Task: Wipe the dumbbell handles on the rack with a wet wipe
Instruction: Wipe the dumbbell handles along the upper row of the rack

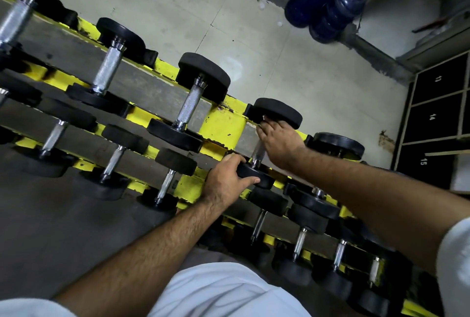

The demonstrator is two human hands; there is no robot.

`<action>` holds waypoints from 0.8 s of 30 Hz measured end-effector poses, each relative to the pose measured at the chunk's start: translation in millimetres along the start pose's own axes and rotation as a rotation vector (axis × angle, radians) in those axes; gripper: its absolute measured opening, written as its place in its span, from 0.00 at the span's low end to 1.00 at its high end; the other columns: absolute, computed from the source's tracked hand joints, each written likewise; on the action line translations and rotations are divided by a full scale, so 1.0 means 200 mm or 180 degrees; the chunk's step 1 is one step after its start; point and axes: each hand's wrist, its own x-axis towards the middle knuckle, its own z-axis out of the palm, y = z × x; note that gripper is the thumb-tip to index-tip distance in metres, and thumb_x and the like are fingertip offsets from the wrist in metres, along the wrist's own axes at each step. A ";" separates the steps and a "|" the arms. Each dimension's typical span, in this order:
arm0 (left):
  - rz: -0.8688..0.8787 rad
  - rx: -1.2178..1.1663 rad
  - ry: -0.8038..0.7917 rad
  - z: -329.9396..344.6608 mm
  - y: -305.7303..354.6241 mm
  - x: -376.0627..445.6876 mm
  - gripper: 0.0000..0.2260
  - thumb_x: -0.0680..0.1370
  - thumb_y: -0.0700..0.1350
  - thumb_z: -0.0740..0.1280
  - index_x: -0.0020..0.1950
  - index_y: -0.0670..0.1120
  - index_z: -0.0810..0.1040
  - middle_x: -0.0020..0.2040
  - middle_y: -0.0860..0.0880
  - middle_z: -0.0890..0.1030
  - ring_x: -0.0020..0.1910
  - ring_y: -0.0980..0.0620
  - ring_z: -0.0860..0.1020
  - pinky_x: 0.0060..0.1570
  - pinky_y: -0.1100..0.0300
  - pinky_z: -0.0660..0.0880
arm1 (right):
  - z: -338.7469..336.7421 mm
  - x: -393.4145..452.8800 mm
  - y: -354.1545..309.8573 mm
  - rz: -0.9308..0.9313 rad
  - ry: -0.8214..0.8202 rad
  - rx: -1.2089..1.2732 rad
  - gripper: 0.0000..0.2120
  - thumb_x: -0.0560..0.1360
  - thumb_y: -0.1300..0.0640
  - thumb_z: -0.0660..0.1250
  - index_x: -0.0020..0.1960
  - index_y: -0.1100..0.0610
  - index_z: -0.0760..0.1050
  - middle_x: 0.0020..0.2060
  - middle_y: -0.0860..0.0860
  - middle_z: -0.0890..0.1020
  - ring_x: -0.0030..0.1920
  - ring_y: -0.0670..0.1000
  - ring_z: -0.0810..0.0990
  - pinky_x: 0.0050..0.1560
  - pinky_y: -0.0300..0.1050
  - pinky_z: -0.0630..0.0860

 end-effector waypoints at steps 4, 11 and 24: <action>0.0000 0.0005 -0.0011 -0.01 0.00 0.00 0.23 0.68 0.60 0.77 0.57 0.50 0.77 0.52 0.55 0.77 0.49 0.54 0.77 0.48 0.55 0.78 | 0.00 -0.02 -0.08 -0.0130 -0.0256 -0.0019 0.32 0.82 0.47 0.53 0.80 0.62 0.51 0.79 0.60 0.55 0.79 0.60 0.52 0.79 0.57 0.49; 0.0004 -0.0021 -0.0027 -0.02 -0.01 0.01 0.22 0.68 0.59 0.77 0.56 0.50 0.77 0.52 0.56 0.77 0.48 0.55 0.76 0.45 0.61 0.74 | 0.06 -0.06 0.00 -0.0162 0.0042 0.0557 0.34 0.80 0.54 0.55 0.81 0.58 0.46 0.81 0.57 0.50 0.80 0.56 0.48 0.79 0.54 0.50; 0.0117 0.0116 0.0054 0.01 0.00 0.00 0.21 0.71 0.55 0.77 0.58 0.48 0.78 0.54 0.53 0.78 0.51 0.53 0.77 0.51 0.57 0.77 | 0.24 -0.14 0.07 -0.1258 0.0402 0.1369 0.30 0.81 0.58 0.58 0.81 0.53 0.55 0.80 0.51 0.55 0.80 0.50 0.51 0.79 0.53 0.56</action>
